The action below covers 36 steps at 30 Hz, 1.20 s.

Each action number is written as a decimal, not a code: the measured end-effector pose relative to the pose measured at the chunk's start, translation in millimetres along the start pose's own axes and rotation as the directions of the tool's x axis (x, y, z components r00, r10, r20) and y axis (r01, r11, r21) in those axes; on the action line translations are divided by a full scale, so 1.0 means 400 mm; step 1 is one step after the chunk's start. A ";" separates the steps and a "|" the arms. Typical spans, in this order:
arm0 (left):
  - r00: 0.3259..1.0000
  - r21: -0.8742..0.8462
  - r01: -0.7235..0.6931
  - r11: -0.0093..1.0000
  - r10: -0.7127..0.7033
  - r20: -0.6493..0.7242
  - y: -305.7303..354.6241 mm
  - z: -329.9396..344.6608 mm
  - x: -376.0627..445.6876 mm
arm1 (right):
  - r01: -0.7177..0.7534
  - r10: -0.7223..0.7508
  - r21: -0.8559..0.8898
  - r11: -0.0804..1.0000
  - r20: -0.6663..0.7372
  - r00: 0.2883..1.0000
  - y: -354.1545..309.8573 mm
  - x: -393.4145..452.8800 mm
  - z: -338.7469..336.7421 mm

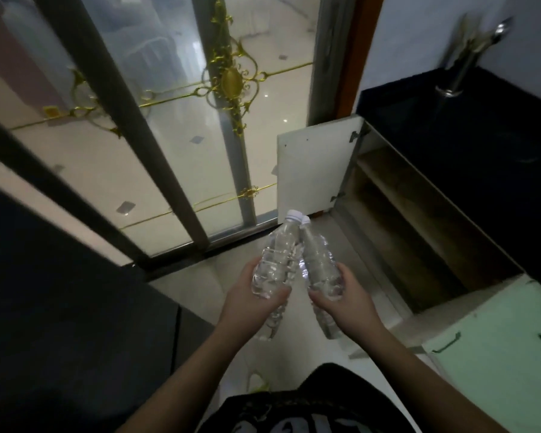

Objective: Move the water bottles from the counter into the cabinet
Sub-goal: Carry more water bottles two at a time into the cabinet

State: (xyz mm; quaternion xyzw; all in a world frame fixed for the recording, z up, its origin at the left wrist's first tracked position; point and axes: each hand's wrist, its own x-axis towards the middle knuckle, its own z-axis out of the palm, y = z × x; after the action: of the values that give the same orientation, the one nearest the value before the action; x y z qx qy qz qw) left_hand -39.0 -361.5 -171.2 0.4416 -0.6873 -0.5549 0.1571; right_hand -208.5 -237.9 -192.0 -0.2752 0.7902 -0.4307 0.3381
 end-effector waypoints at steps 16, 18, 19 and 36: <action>0.894 0.054 0.064 0.996 -0.082 0.440 0.172 0.339 0.623 | -0.293 0.370 0.255 0.921 -0.347 0.862 0.165 0.399 -0.294; 0.866 0.046 0.113 0.993 -0.121 0.485 0.206 0.389 0.691 | -0.326 0.399 0.248 0.912 -0.359 0.843 0.165 0.452 -0.332; 0.856 0.048 0.137 0.989 -0.142 0.498 0.217 0.406 0.715 | -0.340 0.413 0.251 0.906 -0.350 0.841 0.166 0.474 -0.345; 0.502 0.306 -0.033 0.951 -0.249 0.828 0.221 0.583 1.330 | -0.299 0.688 0.670 0.679 -0.440 0.577 0.166 0.898 -0.302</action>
State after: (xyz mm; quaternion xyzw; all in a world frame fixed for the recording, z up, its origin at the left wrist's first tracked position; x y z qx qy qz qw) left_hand -540.1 -632.1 -315.3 0.1685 -0.7165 -0.6049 -0.3039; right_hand -533.8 -407.2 -307.8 0.2439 0.7501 -0.5791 0.2063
